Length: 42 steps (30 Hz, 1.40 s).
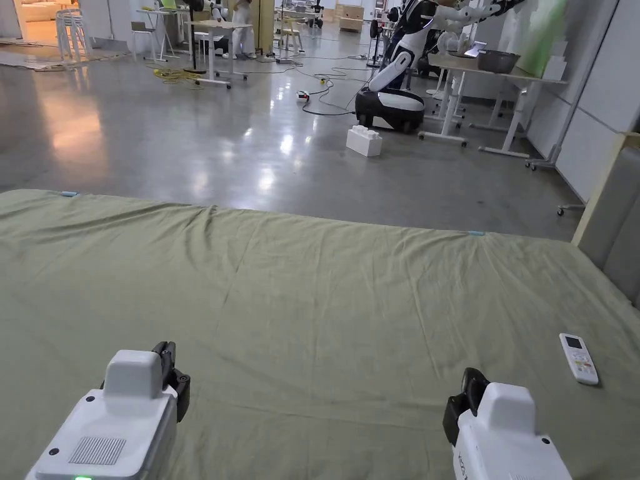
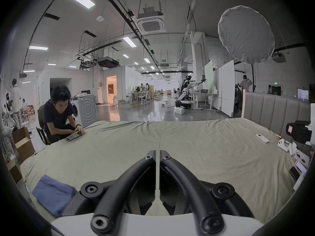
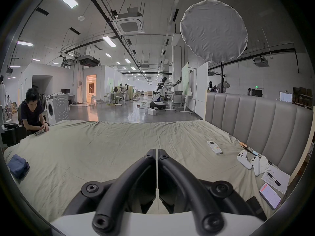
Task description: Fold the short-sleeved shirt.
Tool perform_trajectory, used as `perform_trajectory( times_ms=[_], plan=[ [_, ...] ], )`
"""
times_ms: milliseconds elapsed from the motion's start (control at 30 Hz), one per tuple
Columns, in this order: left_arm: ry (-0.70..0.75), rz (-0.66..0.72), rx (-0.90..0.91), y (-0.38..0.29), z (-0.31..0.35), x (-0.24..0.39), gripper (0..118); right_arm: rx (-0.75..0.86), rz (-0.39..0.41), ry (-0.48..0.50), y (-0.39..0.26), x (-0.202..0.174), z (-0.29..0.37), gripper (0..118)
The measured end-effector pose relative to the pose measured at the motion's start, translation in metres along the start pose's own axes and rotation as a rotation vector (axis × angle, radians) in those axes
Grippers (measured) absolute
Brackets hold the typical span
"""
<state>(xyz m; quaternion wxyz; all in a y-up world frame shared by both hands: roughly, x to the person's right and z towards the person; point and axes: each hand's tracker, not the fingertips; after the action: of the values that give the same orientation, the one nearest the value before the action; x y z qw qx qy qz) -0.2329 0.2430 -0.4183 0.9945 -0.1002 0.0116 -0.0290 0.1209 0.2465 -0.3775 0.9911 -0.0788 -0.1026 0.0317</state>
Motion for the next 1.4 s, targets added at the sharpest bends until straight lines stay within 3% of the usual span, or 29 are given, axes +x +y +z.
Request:
perform_trajectory(
  times_ms=[167, 233, 267, 300, 333, 433, 567, 667, 900, 1000, 1033, 1067, 1133, 1267, 1400],
  plan=[
    [-0.013, -0.033, -0.006, 0.002, -0.001, 0.004, 4, 0.009, 0.015, -0.009, -0.001, -0.002, -0.002, 5],
    [-0.002, -0.04, 0.001, 0.001, -0.002, 0.004, 20, 0.019, 0.033, -0.009, 0.0, -0.002, -0.003, 37],
    [0.001, -0.039, 0.005, 0.001, -0.001, 0.004, 34, 0.012, 0.027, -0.009, 0.0, -0.002, -0.004, 51],
    [0.003, -0.034, 0.008, 0.002, -0.001, 0.004, 54, 0.006, 0.012, -0.013, -0.001, -0.001, -0.004, 61],
    [0.005, -0.029, 0.01, 0.001, -0.003, 0.003, 67, 0.015, 0.013, -0.017, -0.001, 0.0, -0.004, 65],
    [0.029, -0.036, 0.031, 0.001, -0.001, 0.004, 73, 0.046, 0.073, -0.068, 0.001, -0.003, -0.005, 86],
    [0.034, -0.051, 0.033, 0.002, -0.002, 0.003, 88, 0.038, 0.035, -0.06, 0.004, 0.0, -0.009, 116],
    [0.037, -0.008, 0.049, 0.003, -0.003, -0.002, 92, 0.049, -0.004, -0.032, 0.006, 0.003, -0.009, 118],
    [0.004, 0.038, 0.054, 0.008, -0.006, -0.01, 92, 0.062, -0.009, 0.034, 0.01, 0.003, -0.008, 118],
    [0.007, 0.063, 0.047, 0.009, -0.008, -0.011, 99, 0.086, 0.031, 0.03, 0.017, 0.002, -0.01, 118],
    [0.008, 0.066, 0.046, 0.009, -0.008, -0.012, 99, 0.043, -0.023, 0.042, 0.015, 0.003, -0.012, 118],
    [0.004, 0.071, 0.045, 0.009, -0.008, -0.013, 99, 0.061, -0.018, 0.04, 0.018, 0.005, -0.012, 118],
    [-0.007, 0.104, 0.036, 0.011, -0.01, -0.016, 99, 0.009, -0.119, 0.058, 0.018, 0.007, -0.015, 118],
    [-0.006, 0.129, 0.022, 0.014, -0.013, -0.019, 100, -0.045, -0.148, 0.019, 0.024, 0.009, -0.021, 118],
    [-0.023, 0.079, 0.027, 0.016, -0.015, -0.015, 100, -0.055, -0.093, 0.016, 0.029, 0.004, -0.026, 118]
  ],
)
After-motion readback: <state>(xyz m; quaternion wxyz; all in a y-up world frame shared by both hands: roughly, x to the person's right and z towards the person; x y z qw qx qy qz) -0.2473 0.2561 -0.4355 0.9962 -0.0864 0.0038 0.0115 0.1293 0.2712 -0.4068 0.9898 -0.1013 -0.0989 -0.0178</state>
